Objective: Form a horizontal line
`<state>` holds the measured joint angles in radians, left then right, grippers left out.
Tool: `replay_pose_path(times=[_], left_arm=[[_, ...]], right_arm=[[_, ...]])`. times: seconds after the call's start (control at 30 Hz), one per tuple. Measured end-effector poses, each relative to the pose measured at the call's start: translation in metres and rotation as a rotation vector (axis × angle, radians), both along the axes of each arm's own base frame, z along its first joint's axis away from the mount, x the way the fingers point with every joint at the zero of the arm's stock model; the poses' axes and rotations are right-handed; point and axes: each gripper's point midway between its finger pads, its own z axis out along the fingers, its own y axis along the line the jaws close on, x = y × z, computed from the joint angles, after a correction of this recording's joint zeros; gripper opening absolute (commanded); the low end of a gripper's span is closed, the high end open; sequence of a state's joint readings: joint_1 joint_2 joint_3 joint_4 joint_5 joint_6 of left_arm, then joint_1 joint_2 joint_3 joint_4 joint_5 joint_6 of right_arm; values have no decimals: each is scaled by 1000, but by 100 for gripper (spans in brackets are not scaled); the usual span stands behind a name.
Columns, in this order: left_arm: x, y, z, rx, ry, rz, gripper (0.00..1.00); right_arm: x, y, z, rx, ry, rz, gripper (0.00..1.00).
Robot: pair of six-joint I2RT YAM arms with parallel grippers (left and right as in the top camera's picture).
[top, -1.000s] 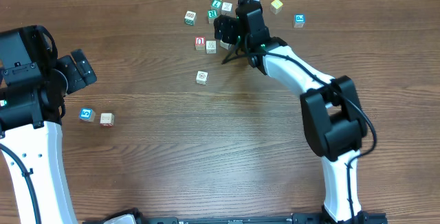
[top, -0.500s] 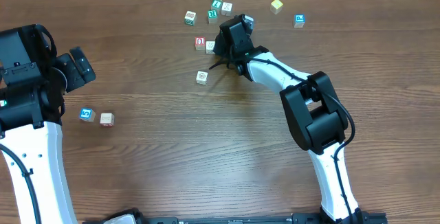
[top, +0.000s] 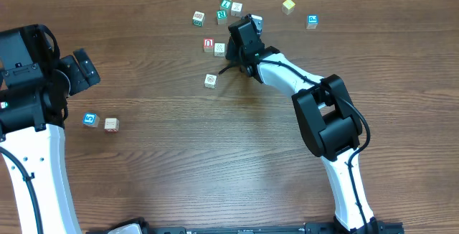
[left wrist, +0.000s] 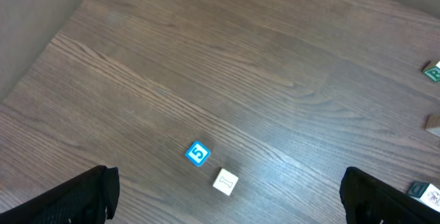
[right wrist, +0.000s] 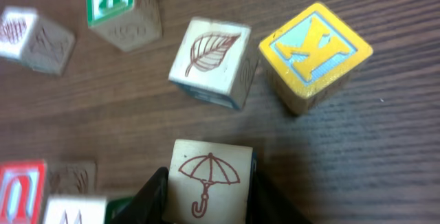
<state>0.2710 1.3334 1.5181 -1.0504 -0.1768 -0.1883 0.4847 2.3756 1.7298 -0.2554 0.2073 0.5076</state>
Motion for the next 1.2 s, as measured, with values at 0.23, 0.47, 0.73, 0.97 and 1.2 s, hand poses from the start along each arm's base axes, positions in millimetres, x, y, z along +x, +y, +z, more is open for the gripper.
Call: replay_pose_path(times=[0.23, 0.47, 0.73, 0.97, 1.2], left_arm=[[-14, -1, 22, 6, -74, 23, 100], [-88, 35, 50, -47, -179, 316, 100], [-83, 103, 13, -300, -209, 516, 100], [-62, 112, -47, -500, -76, 517, 100], [-60, 110, -47, -518, -80, 505, 100]], right_arm=[[-41, 1, 72, -70, 50, 76, 22], [-115, 99, 129, 76, 58, 301, 21], [-160, 189, 101, 292, 116, 447, 22], [-217, 263, 60, 424, 203, 513, 23], [-248, 294, 39, 446, 203, 526, 27]])
